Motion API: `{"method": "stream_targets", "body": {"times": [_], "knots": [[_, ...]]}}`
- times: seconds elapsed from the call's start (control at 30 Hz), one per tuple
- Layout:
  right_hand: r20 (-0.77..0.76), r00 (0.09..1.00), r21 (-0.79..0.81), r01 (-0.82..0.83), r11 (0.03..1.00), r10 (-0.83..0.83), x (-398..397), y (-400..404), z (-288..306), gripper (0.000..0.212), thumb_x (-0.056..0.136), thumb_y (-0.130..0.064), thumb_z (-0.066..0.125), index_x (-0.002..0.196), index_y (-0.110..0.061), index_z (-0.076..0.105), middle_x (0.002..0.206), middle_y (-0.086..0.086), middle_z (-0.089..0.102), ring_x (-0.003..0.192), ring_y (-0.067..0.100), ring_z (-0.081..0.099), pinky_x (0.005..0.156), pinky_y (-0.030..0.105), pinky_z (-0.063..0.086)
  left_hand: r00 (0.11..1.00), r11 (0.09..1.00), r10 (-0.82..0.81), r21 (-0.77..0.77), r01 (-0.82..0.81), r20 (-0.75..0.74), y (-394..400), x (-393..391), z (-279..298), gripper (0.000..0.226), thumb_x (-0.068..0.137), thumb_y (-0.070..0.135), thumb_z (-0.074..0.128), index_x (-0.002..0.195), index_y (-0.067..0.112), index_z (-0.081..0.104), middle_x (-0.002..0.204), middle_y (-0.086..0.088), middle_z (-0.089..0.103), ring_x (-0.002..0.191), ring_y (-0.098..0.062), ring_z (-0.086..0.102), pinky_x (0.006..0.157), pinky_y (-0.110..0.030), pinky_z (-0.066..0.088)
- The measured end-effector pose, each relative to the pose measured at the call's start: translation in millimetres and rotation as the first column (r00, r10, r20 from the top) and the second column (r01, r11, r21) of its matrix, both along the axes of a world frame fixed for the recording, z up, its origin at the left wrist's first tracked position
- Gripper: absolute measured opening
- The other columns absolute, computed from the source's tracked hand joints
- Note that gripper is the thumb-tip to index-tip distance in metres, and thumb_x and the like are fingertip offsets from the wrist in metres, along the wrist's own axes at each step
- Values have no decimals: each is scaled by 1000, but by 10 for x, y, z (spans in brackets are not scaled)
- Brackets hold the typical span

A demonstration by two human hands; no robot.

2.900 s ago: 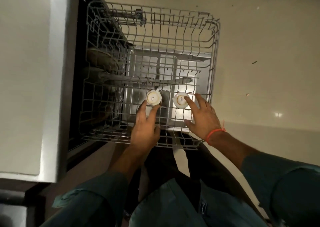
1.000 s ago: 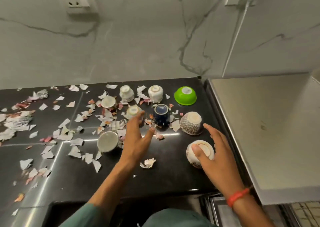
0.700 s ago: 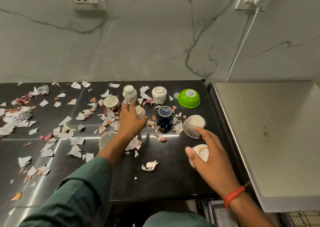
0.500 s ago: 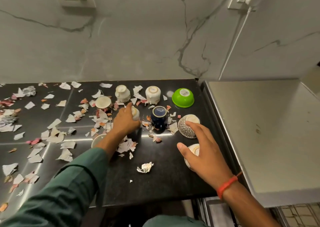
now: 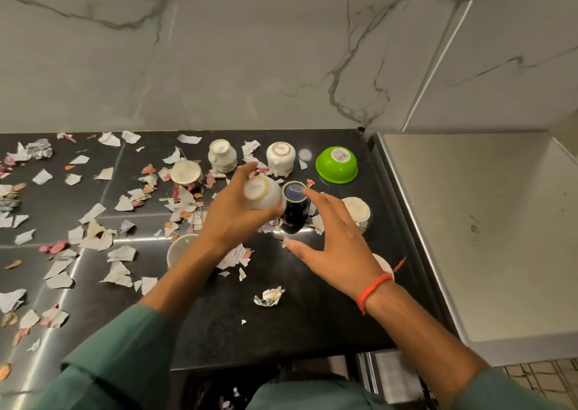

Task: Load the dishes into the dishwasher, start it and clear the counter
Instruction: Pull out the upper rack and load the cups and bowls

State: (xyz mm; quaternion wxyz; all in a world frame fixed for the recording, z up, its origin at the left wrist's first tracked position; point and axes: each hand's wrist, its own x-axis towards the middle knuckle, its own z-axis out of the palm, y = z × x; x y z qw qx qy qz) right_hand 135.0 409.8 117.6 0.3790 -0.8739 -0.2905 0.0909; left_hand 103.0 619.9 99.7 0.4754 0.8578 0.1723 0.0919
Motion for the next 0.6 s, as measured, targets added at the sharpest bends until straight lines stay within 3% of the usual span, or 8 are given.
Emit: {"method": "stream_targets", "body": {"times": [0.1,0.27,0.37,0.43,0.5,0.6], "knots": [[-23,999,12,-26,1000,26,48,190,-21,96,75,-33,84,154,-34,30,149,-10,37,137,3,35,113,19,29,993,992,-96,-80,102,66,-187,-153,197,95,72,37,91,148,48,36,114,26,62,105,8,63,93,-17,51],[-44,999,87,36,996,-32,136,312,-85,94,66,-23,87,147,-33,41,141,-10,50,127,4,50,107,20,41,961,960,-278,-26,278,0,-221,-127,271,105,71,49,87,154,51,22,123,15,69,109,0,67,99,-34,55],[-93,995,97,56,994,-47,165,290,-100,88,64,-27,87,141,-38,46,133,-14,58,117,1,57,102,27,50,939,941,-338,-10,338,-56,-161,-40,292,103,73,56,85,154,52,21,124,13,70,109,-1,67,99,-31,54],[-137,989,120,66,991,-49,186,268,-87,84,66,-24,86,139,-42,46,126,-15,61,111,2,62,96,32,54,889,894,-445,-108,434,-111,-93,58,278,91,79,55,82,152,51,28,123,13,70,111,-1,66,99,-30,54],[-166,984,135,83,987,-60,204,226,-59,77,71,-23,87,133,-47,47,121,-20,62,109,-2,61,95,26,54,837,825,-538,-268,497,-105,13,190,234,69,89,47,75,149,44,40,122,7,71,111,-7,68,96,-30,56],[-202,972,141,147,979,-117,267,100,-31,72,73,-28,88,129,-48,48,115,-29,59,111,-9,55,94,14,49,925,899,-377,-261,352,-52,182,519,130,47,98,43,63,142,31,52,123,11,68,108,3,66,91,-21,53]]}}
